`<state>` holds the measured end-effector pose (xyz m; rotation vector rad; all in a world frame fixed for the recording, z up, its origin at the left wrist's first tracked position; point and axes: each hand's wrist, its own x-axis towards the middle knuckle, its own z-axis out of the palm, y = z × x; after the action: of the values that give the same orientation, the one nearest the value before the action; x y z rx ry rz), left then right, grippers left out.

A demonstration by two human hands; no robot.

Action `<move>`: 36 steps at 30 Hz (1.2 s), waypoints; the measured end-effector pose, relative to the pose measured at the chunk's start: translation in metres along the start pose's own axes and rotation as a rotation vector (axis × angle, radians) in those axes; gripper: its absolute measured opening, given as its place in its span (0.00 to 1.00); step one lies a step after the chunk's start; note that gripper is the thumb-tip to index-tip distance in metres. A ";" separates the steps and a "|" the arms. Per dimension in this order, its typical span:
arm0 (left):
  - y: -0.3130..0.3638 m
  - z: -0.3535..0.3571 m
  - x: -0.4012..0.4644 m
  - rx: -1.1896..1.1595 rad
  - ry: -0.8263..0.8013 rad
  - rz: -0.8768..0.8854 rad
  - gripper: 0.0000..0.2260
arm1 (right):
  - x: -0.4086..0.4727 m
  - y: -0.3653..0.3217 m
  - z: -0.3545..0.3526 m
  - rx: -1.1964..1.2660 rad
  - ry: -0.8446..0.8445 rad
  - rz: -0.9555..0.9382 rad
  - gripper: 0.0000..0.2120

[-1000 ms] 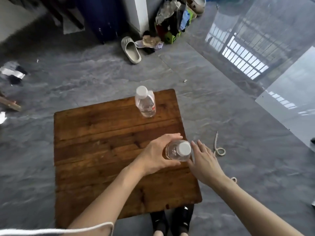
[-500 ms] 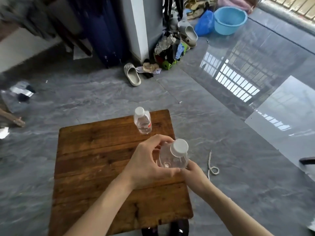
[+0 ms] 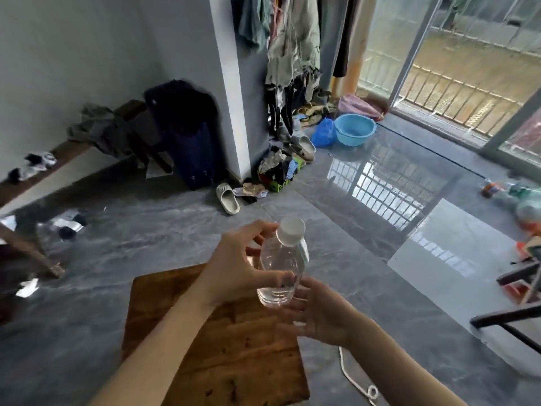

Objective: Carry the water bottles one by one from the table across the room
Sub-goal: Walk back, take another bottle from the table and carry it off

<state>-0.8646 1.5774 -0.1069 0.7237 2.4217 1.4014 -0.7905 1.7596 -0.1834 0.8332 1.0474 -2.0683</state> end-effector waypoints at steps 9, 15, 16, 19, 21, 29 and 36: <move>0.120 -0.040 0.013 -0.001 0.006 0.170 0.27 | -0.100 -0.029 0.023 0.259 -0.180 -0.164 0.24; 0.184 -0.043 0.024 -0.049 -0.004 0.263 0.19 | -0.153 -0.044 0.021 0.286 -0.225 -0.239 0.30; 0.193 -0.042 0.026 -0.058 0.006 0.277 0.19 | -0.161 -0.049 0.021 0.286 -0.216 -0.255 0.31; 0.215 -0.037 0.031 -0.069 0.038 0.321 0.19 | -0.184 -0.059 0.019 0.297 -0.201 -0.302 0.30; 0.227 -0.035 0.033 -0.093 0.061 0.341 0.18 | -0.199 -0.062 0.016 0.299 -0.199 -0.330 0.30; 0.263 -0.028 0.043 -0.156 0.034 0.444 0.20 | -0.240 -0.066 0.003 0.337 -0.205 -0.430 0.33; 0.278 -0.022 0.058 -0.201 -0.094 0.494 0.21 | -0.262 -0.063 0.007 0.399 -0.110 -0.536 0.35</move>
<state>-0.8427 1.7072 0.1461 1.3631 2.0708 1.7035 -0.6903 1.8536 0.0486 0.6575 0.8725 -2.8070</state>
